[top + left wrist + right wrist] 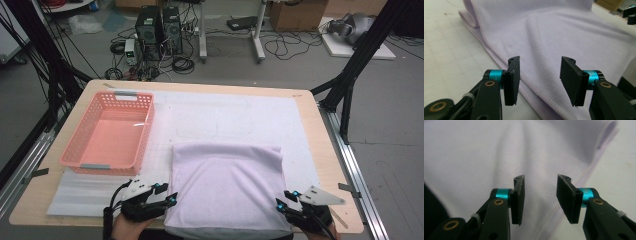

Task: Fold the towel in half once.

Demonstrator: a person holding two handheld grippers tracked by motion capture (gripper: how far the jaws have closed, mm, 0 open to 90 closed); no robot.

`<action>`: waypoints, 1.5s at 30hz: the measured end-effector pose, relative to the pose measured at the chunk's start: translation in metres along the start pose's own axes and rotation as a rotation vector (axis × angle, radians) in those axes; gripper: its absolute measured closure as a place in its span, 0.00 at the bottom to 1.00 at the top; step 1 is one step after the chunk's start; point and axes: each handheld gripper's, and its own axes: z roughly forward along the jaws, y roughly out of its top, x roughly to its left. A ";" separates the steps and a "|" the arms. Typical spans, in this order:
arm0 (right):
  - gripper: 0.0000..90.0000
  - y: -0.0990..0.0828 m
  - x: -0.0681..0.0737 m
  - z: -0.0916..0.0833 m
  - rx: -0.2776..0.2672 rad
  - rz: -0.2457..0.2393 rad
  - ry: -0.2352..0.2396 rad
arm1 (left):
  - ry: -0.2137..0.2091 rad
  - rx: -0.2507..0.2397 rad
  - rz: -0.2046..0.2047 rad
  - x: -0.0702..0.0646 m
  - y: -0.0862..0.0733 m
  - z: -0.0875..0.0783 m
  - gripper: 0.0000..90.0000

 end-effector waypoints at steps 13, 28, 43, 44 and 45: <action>0.96 0.007 -0.001 0.029 0.053 -0.027 0.033 | 0.053 0.069 0.160 -0.022 0.000 0.027 0.95; 0.96 0.000 0.014 -0.025 -0.028 -0.042 0.096 | -0.128 0.008 0.131 -0.039 -0.005 -0.025 0.95; 0.60 0.035 -0.033 0.016 -0.081 0.003 -0.070 | 0.007 -0.078 0.067 0.008 0.049 0.026 0.53; 0.62 0.038 -0.037 0.021 -0.076 0.011 -0.075 | 0.010 -0.077 0.068 0.012 0.054 0.031 0.54; 0.64 0.042 -0.041 0.027 -0.076 0.017 -0.066 | 0.018 -0.068 0.068 0.016 0.058 0.037 0.55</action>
